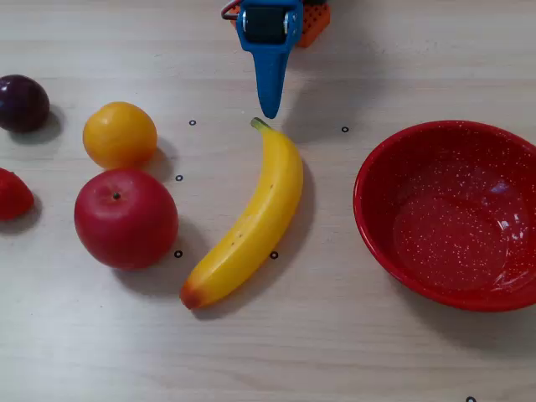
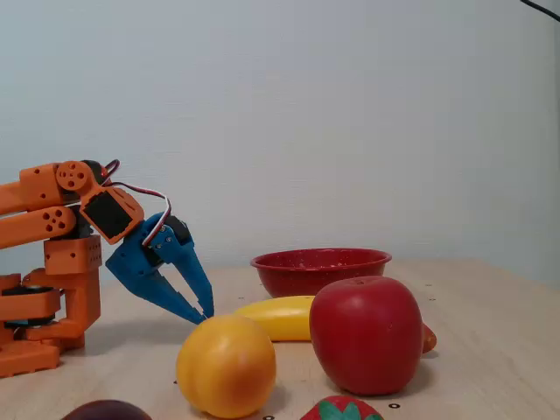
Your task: Put the plum in the red bowl.
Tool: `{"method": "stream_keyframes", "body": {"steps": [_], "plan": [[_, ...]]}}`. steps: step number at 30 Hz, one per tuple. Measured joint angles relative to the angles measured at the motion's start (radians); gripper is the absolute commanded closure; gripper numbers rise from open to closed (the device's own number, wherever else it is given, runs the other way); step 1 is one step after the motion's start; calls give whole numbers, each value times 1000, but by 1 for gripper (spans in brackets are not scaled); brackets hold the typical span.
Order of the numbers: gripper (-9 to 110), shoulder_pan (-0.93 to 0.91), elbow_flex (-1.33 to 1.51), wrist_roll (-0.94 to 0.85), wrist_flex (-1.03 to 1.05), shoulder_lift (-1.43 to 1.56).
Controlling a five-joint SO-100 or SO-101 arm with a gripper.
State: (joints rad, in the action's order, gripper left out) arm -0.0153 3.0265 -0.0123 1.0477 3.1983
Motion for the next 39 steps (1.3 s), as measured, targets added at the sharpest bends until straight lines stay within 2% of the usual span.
{"method": "stream_keyframes", "body": {"steps": [4,16,22,29,39], "plan": [[101,2,6,6,-63,0],[101,2,6,34,-63,-2],[101,8,-26,44,-63,-179],[101,83,-341,51,-61,-436],[101,308,-859,184,132,-928]]}}
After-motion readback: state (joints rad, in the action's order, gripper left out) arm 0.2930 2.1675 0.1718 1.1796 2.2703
